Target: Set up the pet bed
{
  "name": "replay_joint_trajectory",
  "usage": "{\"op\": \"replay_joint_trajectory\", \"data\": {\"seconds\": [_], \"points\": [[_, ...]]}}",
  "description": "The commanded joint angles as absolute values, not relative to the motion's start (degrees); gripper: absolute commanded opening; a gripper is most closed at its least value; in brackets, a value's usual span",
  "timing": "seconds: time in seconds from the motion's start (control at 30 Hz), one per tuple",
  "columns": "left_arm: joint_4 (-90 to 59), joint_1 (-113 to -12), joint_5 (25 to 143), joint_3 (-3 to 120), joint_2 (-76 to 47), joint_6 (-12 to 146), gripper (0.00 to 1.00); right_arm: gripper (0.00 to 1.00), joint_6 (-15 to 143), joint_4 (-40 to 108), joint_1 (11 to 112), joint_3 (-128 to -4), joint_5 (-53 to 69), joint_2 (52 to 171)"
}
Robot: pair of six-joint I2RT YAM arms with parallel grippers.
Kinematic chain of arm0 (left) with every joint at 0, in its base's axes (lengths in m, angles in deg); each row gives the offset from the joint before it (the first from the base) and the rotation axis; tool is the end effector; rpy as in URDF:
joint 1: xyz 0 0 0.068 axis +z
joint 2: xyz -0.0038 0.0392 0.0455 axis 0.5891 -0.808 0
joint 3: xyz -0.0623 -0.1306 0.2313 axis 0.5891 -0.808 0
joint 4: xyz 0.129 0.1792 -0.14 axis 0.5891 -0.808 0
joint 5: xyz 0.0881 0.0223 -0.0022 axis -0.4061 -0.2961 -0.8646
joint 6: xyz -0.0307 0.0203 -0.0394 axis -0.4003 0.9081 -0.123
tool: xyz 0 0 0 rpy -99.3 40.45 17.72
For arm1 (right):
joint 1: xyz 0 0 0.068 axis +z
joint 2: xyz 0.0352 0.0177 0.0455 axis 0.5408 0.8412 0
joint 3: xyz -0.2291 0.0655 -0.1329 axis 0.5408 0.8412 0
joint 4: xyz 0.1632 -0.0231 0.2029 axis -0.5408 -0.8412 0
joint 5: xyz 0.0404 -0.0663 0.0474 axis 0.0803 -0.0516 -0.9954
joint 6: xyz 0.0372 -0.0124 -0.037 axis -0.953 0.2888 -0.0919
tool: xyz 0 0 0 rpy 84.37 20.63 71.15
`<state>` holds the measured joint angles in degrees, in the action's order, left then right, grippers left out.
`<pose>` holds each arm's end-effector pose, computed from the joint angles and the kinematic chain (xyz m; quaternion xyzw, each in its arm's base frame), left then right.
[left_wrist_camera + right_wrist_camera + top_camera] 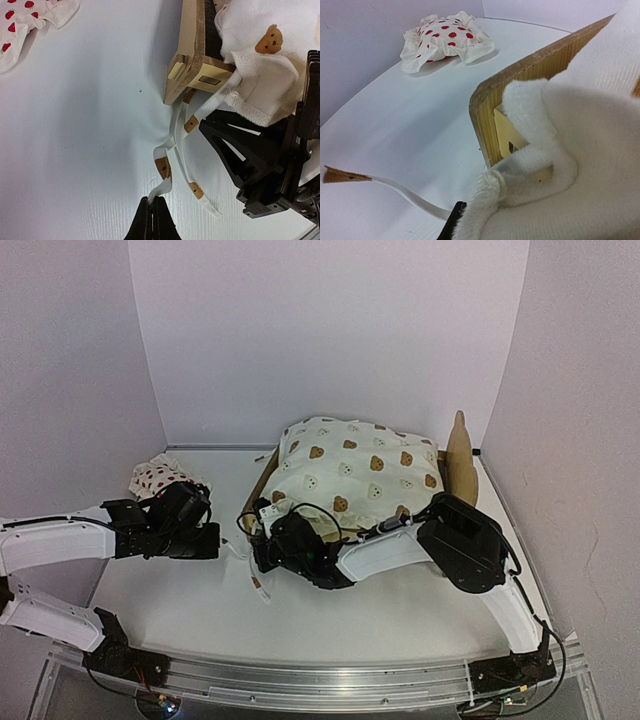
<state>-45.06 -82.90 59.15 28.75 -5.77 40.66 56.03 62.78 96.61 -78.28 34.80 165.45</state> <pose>0.1653 -0.1611 0.2240 0.0257 0.9370 -0.1143 0.3290 0.2391 0.4613 0.1250 -0.2464 0.7698 0.2593 0.5287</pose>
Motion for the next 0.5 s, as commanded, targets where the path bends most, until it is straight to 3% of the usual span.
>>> {"op": "replay_joint_trajectory", "data": {"seconds": [0.0, 0.1, 0.2, 0.47], "points": [[-43.0, -82.6, 58.9, 31.7, -4.8, 41.8, 0.00, 0.20, 57.1, 65.0, 96.5, -80.6, 38.8, 166.9], [-43.2, -82.6, 59.0, 31.5, -4.3, 41.8, 0.00, 0.29, 56.6, 64.9, 96.5, -80.6, 39.8, 167.3], [-43.2, -82.6, 59.3, 31.6, -4.2, 41.8, 0.00, 0.31, 56.5, 64.8, 96.5, -81.0, 40.1, 167.9], [-41.9, -82.6, 59.7, 31.4, -5.0, 42.4, 0.00, 0.15, 59.0, 65.3, 96.5, -83.3, 37.4, 169.8]]}}
